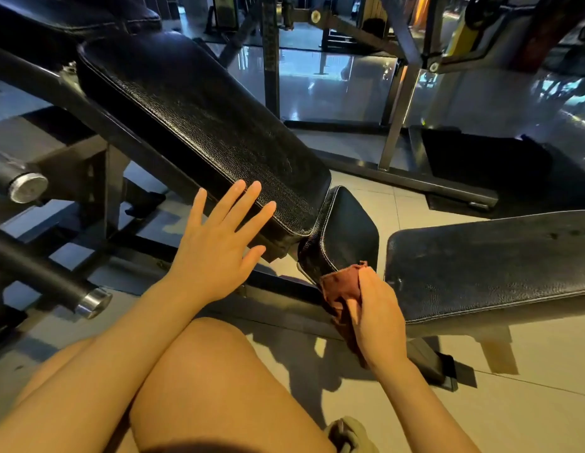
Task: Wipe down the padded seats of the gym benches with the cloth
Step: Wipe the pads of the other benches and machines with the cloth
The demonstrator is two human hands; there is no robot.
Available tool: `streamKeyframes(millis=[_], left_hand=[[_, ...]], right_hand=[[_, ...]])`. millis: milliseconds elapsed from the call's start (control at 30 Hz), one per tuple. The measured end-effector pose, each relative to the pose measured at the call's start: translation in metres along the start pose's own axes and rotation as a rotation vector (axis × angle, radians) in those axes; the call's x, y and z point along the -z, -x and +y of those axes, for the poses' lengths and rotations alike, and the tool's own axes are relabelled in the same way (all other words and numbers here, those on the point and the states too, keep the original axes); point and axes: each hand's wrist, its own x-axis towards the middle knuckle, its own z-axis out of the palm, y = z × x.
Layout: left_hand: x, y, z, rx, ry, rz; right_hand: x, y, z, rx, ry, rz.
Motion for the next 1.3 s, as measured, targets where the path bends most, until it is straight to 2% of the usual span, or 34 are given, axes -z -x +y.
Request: streamKeyframes(millis=[67,200,300,433,533,633,767,833,967,1067,1100,1200,1300], left_hand=[[0.002,0.0,0.003,0.008,-0.007,-0.009],[0.008,0.002,0.006,0.022,-0.011,-0.029],[0.014,0.008,0.004,0.032,-0.003,-0.031],[0.022,0.016,0.0,0.038,-0.009,-0.038],[0.026,0.025,-0.005,0.039,-0.025,-0.045],[0.029,0.031,-0.006,0.052,-0.004,-0.035],[0.027,0.03,-0.007,0.039,0.012,-0.014],[0.025,0.029,-0.008,0.048,0.023,-0.008],[0.02,0.024,-0.011,0.073,0.049,-0.012],[0.019,0.024,-0.015,0.073,0.072,-0.028],[0.019,0.025,-0.016,0.069,0.071,-0.035],[0.025,0.025,-0.011,0.108,0.142,-0.01],[0.041,0.017,0.006,0.125,0.265,0.045]], right_hand=[[-0.001,-0.007,-0.013,-0.04,-0.061,-0.077],[-0.009,-0.026,-0.048,0.084,-0.116,-0.016],[-0.012,-0.03,-0.062,0.083,-0.246,-0.081],[-0.012,-0.015,-0.043,0.135,-0.24,0.032],[-0.011,-0.002,-0.026,0.027,-0.191,0.048],[-0.013,-0.003,-0.019,0.067,-0.242,0.062],[-0.021,-0.016,-0.036,-0.009,-0.209,0.062],[-0.029,-0.025,-0.053,-0.006,-0.305,0.074],[-0.024,-0.04,-0.073,0.162,-0.247,0.177],[-0.018,-0.036,-0.059,0.374,-0.236,0.135],[-0.017,-0.032,-0.052,0.39,-0.2,0.121],[-0.012,-0.021,-0.041,0.219,-0.239,0.134],[0.001,-0.013,-0.049,0.258,-0.272,0.14]])
